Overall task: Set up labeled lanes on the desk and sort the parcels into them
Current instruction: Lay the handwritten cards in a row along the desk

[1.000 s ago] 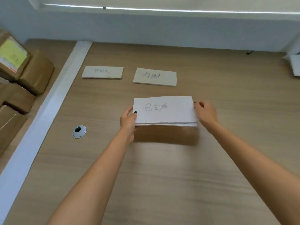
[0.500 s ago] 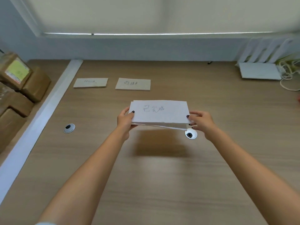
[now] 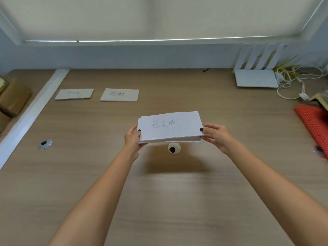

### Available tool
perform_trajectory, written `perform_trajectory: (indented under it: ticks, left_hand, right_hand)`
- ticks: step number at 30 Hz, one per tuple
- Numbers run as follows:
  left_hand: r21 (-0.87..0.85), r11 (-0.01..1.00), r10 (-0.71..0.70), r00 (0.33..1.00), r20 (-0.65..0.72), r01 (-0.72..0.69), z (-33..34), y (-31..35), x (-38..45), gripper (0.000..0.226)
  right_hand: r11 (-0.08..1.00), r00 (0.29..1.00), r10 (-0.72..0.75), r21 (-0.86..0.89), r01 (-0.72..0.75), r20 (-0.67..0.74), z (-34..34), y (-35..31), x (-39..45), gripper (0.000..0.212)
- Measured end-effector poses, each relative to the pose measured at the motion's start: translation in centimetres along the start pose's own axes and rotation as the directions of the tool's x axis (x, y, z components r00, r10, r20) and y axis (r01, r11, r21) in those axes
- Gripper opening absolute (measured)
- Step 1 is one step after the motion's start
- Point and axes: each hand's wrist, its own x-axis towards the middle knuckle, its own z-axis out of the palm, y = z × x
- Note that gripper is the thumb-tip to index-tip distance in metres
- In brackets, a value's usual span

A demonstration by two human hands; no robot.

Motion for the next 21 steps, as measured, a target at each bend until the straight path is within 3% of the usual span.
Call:
perform_trajectory:
  ticks: [12,21]
  left_hand:
    - [0.07,0.993,-0.085,0.99,-0.111,0.093,0.3,-3.2,8.1,0.047]
    - [0.074,0.994,-0.079,0.996,-0.044,0.082,0.6,-2.9,15.2,0.045]
  right_hand:
    - [0.98,0.982,0.042,0.198,-0.005,-0.187,2.0,-0.3,12.5,0.025]
    - [0.984,0.963,0.039,0.176,0.009,-0.267,4.9,-0.5,24.0,0.015]
